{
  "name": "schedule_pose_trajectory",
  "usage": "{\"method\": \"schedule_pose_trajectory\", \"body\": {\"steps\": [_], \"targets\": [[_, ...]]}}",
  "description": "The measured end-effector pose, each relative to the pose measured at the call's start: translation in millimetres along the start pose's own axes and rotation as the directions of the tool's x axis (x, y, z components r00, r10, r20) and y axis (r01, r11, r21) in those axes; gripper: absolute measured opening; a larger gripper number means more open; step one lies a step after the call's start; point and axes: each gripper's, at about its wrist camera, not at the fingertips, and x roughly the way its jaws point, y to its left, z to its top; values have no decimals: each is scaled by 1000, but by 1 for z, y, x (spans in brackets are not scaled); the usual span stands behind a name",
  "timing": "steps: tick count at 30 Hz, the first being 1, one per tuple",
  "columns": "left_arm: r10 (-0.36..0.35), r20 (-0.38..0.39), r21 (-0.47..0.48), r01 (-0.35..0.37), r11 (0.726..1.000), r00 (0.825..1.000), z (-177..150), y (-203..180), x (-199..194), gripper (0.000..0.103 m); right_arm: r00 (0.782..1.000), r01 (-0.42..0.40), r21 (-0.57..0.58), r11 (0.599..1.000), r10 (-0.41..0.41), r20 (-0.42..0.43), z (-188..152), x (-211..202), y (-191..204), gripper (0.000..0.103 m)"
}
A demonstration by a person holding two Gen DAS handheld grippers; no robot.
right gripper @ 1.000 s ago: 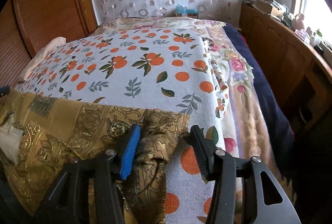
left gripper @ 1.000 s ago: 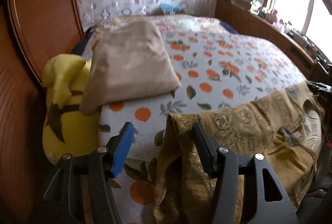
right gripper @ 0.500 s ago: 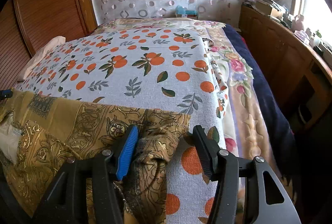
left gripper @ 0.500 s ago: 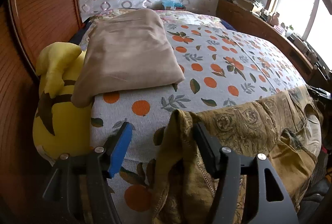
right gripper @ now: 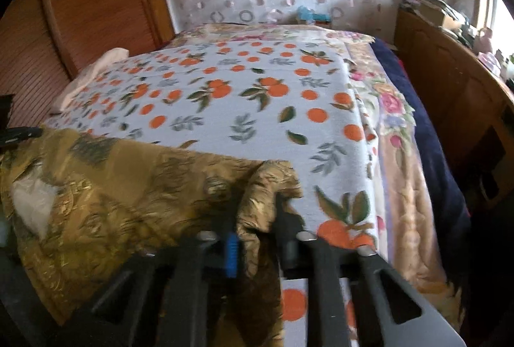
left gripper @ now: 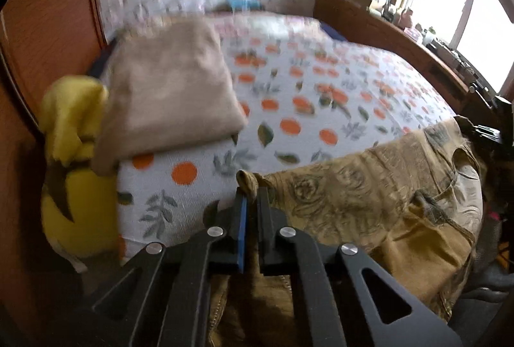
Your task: Fold small clothes
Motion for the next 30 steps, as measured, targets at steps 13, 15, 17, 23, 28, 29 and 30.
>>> {"method": "schedule_pose_trajectory", "body": {"steps": [13,15,17,23,28,29,30], "targets": [[-54,454,-19,70,997,890,29,-47,-172,5,907,-51,-9,999,50,418,21,-174,28,7],[-72,507,-7,88,996,859,38,-51,-196,5,866,-67,-17,998,66,495,24,-207,32,7],[-69,563,9,77,997,823,46,-57,-222,5,826,-55,-24,998,59,561,29,-240,37,7],[-25,671,16,19,1000,741,77,-53,-282,5,757,21,-83,996,38,652,58,-308,44,7],[18,727,2,-28,1000,687,92,-45,-315,5,733,88,-122,989,19,680,80,-340,54,7],[22,735,1,-33,999,677,92,-45,-321,5,729,94,-132,987,22,684,82,-346,56,7],[26,744,0,-40,999,668,93,-45,-326,5,724,102,-142,985,24,689,84,-352,61,7]]}}
